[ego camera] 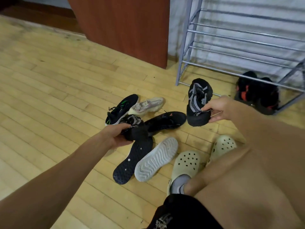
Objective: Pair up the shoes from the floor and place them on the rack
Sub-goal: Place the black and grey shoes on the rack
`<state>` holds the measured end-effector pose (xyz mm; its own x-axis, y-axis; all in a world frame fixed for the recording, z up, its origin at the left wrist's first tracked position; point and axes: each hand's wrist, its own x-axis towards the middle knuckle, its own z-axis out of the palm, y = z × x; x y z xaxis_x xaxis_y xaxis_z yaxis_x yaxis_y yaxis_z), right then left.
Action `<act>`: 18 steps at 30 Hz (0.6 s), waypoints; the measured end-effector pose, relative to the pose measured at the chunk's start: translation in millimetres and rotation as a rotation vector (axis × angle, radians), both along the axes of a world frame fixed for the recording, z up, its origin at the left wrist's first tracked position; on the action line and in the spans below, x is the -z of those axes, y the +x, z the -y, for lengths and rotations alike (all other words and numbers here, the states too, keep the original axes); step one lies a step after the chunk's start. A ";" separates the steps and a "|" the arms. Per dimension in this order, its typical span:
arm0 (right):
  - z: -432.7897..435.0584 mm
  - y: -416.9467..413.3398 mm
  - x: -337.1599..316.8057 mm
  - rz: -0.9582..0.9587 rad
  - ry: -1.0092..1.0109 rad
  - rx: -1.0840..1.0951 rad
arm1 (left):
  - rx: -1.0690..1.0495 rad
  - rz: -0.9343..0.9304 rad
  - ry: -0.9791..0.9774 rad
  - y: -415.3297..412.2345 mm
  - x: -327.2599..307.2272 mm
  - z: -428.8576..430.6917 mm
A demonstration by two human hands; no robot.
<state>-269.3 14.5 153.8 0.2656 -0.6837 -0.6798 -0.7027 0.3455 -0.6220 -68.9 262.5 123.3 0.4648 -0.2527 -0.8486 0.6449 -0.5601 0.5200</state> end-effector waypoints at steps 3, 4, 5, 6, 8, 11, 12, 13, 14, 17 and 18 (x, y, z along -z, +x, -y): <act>6.1 -4.9 4.1 0.013 0.038 0.037 | -0.010 -0.001 -0.037 -9.2 -10.2 6.3; 6.7 -4.0 6.6 0.019 0.049 0.037 | -0.003 0.021 -0.047 -12.6 -12.5 7.6; 6.4 -2.5 9.3 0.023 0.058 0.038 | 0.019 0.057 -0.052 -15.0 -13.7 9.0; 5.5 -1.0 12.6 0.028 0.068 0.042 | 0.051 0.095 -0.058 -17.9 -15.5 12.5; 2.1 3.2 17.2 0.035 0.090 0.039 | 0.122 0.174 -0.095 -23.3 -21.4 25.0; 0.4 8.6 22.8 0.059 0.124 0.024 | 0.200 0.241 -0.170 -30.0 -26.5 58.0; 2.0 9.5 25.0 0.071 0.131 0.023 | 0.213 0.233 -0.184 -32.6 -25.7 70.9; 4.8 9.7 27.7 0.081 0.134 0.028 | 0.229 0.223 -0.189 -34.7 -22.4 84.4; 8.6 9.6 30.8 0.090 0.133 0.034 | 0.241 0.213 -0.185 -37.1 -17.4 97.6; 24.5 7.2 42.8 0.091 0.110 0.070 | 0.274 0.179 -0.163 -42.7 -0.6 134.8; 31.9 5.5 48.3 0.086 0.096 0.087 | 0.291 0.168 -0.154 -43.9 6.1 146.9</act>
